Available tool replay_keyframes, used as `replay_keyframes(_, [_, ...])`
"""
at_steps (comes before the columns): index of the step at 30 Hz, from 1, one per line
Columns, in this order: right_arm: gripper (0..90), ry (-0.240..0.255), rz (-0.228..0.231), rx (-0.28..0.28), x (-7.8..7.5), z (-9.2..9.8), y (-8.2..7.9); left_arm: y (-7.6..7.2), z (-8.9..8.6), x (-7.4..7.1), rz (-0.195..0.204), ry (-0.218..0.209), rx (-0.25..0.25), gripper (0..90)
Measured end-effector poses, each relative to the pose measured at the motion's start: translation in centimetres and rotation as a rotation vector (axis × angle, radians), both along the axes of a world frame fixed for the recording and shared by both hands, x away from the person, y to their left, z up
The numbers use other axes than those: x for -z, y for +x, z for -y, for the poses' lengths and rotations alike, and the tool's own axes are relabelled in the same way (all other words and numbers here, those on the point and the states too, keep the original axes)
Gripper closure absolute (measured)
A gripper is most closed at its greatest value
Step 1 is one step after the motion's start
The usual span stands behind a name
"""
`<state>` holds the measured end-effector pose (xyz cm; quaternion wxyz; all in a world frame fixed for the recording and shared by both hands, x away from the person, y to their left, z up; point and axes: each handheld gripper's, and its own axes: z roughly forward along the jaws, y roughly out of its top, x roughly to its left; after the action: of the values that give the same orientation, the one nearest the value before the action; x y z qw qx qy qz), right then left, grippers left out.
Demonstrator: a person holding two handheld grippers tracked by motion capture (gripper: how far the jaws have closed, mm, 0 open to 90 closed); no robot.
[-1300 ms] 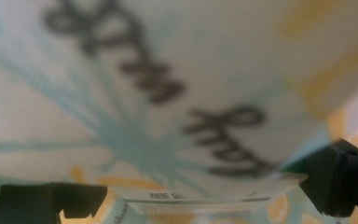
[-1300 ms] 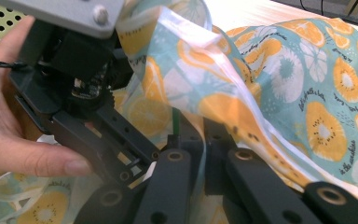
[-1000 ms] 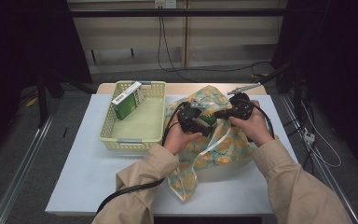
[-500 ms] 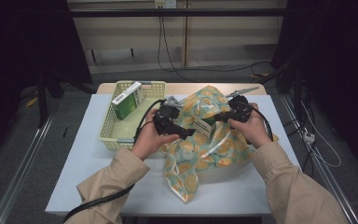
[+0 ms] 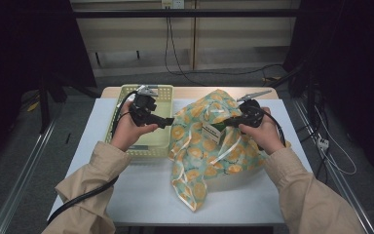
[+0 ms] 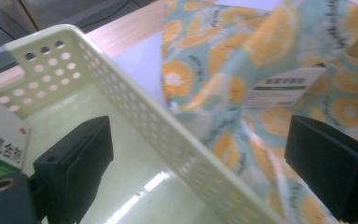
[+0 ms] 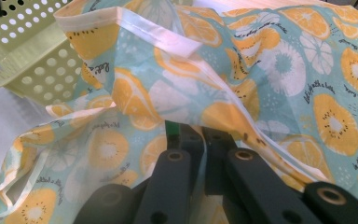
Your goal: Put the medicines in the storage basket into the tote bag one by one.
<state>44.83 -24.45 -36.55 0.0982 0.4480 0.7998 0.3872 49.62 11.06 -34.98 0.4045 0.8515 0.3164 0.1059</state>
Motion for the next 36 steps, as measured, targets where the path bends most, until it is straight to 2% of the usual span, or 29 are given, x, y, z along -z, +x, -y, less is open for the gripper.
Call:
replay_keyframes(2, [89.9,0.002,0.001,0.002,0.0,0.1,0.0,0.6,-0.5,0.3,0.017,0.019,0.007,6.3])
replay_keyframes(4, [89.9,0.003,0.001,0.000,0.0,0.1,0.0,1.4,-1.2,0.6,0.040,0.051,-0.008,6.2])
replay_keyframes(7, [89.9,0.000,0.000,-0.003,-0.1,0.1,-0.1,2.3,-2.3,1.0,0.031,0.031,-0.045,6.3])
replay_keyframes(10, [89.9,0.005,0.002,-0.002,-0.2,0.1,-0.1,3.3,-3.3,1.3,0.045,0.067,-0.079,6.6])
replay_keyframes(16, [89.9,0.011,0.001,-0.007,-0.4,0.2,-0.3,5.0,-4.7,1.7,0.049,0.075,-0.132,7.3])
replay_keyframes(19, [89.9,0.019,0.003,-0.003,-0.5,0.4,-0.3,5.6,-5.6,1.6,0.065,0.060,-0.153,7.5])
replay_keyframes(21, [89.9,0.020,0.002,-0.005,-0.5,0.5,-0.3,6.0,-6.1,1.5,0.062,0.047,-0.173,7.6])
replay_keyframes(26, [89.9,0.021,-0.004,-0.005,-0.3,0.6,-0.2,6.8,-7.2,1.8,0.052,0.061,-0.211,7.7])
replay_keyframes(27, [89.9,0.020,-0.004,-0.003,-0.3,0.5,-0.2,6.9,-7.4,1.9,0.062,0.081,-0.211,7.7])
replay_keyframes(29, [89.8,0.020,-0.006,-0.004,-0.4,0.5,-0.2,7.1,-7.8,2.2,0.071,0.092,-0.214,8.6])
replay_keyframes(34, [89.8,0.018,-0.006,-0.005,-0.4,0.5,-0.2,7.9,-8.6,3.1,0.056,0.134,-0.230,8.9])
replay_keyframes(36, [89.9,0.016,-0.009,-0.008,-0.5,0.5,-0.1,8.2,-9.0,3.7,0.027,0.145,-0.238,9.8])
